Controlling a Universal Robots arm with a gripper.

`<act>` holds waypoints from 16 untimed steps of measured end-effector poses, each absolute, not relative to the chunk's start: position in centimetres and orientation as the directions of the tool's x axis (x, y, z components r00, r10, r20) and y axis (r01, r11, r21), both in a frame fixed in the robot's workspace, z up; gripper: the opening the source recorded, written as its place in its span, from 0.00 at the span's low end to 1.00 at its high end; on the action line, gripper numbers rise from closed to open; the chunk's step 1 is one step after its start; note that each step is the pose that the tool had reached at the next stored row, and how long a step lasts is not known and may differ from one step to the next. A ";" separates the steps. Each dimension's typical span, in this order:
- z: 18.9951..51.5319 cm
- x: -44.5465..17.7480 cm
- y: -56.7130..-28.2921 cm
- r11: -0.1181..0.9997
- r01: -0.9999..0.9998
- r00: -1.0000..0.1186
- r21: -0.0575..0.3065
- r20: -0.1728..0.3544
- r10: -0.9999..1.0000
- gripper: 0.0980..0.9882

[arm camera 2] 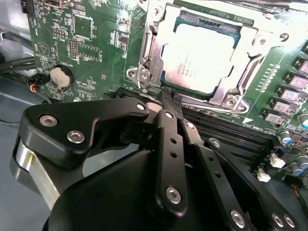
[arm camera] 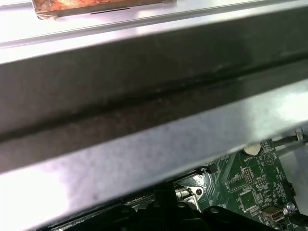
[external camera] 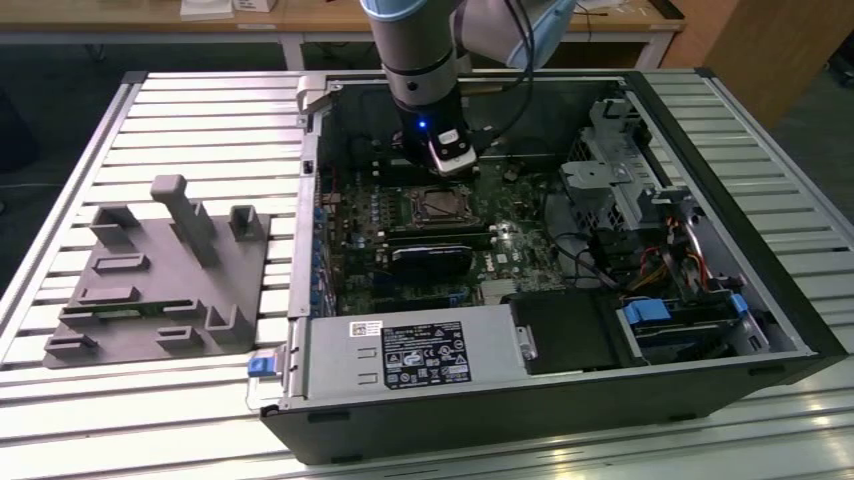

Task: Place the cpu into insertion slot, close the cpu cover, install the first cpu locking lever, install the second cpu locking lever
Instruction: 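Install the first cpu locking lever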

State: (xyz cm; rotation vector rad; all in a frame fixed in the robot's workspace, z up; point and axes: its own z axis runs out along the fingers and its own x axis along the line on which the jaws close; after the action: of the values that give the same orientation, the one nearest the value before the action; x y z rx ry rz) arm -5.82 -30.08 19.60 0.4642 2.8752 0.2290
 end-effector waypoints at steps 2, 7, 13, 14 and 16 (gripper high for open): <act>19.6 -5.8 -30.1 0.938 0.292 -0.926 0.187 -0.190 0.327 0.01; 19.8 -5.8 -29.8 0.936 0.298 -0.924 0.187 -0.190 0.332 0.01; 20.3 -5.8 -29.6 0.935 0.301 -0.923 0.187 -0.190 0.335 0.01; 20.3 -5.8 -29.6 0.935 0.301 -0.923 0.187 -0.190 0.335 0.01; 20.3 -5.8 -29.6 0.935 0.302 -0.922 0.187 -0.190 0.336 0.01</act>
State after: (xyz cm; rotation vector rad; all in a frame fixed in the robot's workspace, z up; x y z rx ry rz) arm -5.85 -29.60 20.34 0.4796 2.8719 0.2273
